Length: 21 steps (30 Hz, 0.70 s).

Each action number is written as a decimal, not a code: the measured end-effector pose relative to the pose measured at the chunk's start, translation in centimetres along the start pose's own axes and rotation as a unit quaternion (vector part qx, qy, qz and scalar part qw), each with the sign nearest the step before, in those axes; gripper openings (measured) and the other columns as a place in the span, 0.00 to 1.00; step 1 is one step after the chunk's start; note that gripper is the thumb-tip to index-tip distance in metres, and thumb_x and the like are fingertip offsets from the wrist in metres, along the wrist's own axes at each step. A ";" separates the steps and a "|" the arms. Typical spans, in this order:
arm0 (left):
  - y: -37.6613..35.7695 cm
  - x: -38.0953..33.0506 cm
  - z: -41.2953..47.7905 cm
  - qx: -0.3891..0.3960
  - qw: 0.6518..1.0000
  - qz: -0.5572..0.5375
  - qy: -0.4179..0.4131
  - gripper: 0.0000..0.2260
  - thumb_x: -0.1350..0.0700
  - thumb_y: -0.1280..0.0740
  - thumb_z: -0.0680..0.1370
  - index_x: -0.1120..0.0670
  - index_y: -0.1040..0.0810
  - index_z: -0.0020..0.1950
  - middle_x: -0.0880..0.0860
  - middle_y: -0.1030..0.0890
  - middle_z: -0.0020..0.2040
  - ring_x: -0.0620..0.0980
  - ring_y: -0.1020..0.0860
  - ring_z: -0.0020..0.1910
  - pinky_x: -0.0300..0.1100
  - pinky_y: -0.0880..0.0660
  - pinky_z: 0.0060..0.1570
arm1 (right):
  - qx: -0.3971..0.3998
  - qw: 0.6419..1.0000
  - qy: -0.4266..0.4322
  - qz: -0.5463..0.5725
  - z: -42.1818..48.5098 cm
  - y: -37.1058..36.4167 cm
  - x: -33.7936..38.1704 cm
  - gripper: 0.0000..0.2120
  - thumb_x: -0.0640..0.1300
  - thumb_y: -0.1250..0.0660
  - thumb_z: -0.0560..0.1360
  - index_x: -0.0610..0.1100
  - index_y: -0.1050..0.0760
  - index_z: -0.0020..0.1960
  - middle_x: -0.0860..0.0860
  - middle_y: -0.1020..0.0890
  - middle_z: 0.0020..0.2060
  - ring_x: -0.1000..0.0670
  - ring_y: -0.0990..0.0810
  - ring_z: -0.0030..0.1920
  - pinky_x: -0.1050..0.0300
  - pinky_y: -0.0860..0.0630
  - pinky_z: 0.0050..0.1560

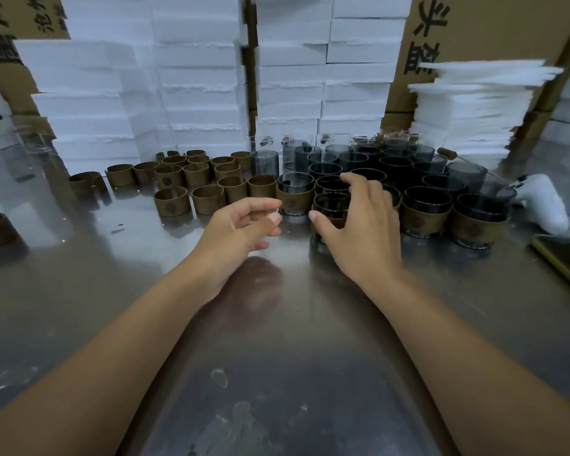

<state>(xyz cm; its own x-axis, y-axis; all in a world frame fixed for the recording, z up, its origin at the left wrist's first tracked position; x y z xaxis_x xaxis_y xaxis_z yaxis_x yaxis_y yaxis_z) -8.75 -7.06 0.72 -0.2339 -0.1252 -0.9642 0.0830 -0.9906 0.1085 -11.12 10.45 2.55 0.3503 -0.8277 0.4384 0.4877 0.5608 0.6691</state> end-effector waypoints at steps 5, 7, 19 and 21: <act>0.6 0.6 0.9 -0.048 0.999 -0.009 0.007 0.08 0.59 0.32 0.77 0.47 0.19 0.50 0.45 0.16 0.41 0.42 0.18 0.42 0.40 0.24 0.45 | -0.047 0.990 -0.051 0.121 1.6 1.5 -0.4 0.20 0.48 0.34 0.76 0.48 0.32 0.66 0.49 0.28 0.61 0.49 0.32 0.64 0.51 0.33 0.63; 0.8 0.9 1.2 -0.069 0.998 -0.010 0.008 0.08 0.61 0.32 0.77 0.49 0.19 0.50 0.44 0.16 0.39 0.41 0.19 0.40 0.40 0.25 0.45 | -0.043 0.990 -0.062 0.121 3.1 2.3 -1.5 0.17 0.47 0.35 0.76 0.47 0.29 0.64 0.49 0.26 0.59 0.48 0.31 0.63 0.48 0.32 0.64; 0.7 1.2 1.8 -0.086 0.996 0.002 -0.001 0.08 0.63 0.33 0.77 0.50 0.19 0.50 0.45 0.17 0.38 0.41 0.19 0.39 0.40 0.25 0.45 | 0.051 0.985 -0.151 -0.069 8.8 6.7 -11.7 0.10 0.46 0.36 0.78 0.46 0.22 0.38 0.42 0.17 0.44 0.42 0.22 0.45 0.48 0.23 0.47; 0.7 1.2 1.8 -0.084 0.996 0.004 -0.003 0.08 0.63 0.33 0.77 0.50 0.19 0.49 0.45 0.17 0.38 0.41 0.19 0.39 0.41 0.25 0.46 | 0.078 0.982 -0.158 -0.064 9.1 6.5 -12.5 0.14 0.48 0.37 0.78 0.42 0.20 0.40 0.40 0.17 0.45 0.44 0.24 0.42 0.53 0.27 0.44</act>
<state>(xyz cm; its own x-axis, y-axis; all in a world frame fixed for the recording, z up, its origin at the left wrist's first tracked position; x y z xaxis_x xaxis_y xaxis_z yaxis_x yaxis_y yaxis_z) -10.70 -8.02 0.07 -0.2383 -0.1329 -0.9620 0.2451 -0.9668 0.0728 -19.61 24.28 6.84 0.0167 -0.8700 0.4928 0.3749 0.4623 0.8035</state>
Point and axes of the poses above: each hand's wrist, its own z-axis towards the middle knuckle, its own y-axis out of the back of the hand, x = y × z, the point moved 5 cm from there along z, towards the middle knuckle
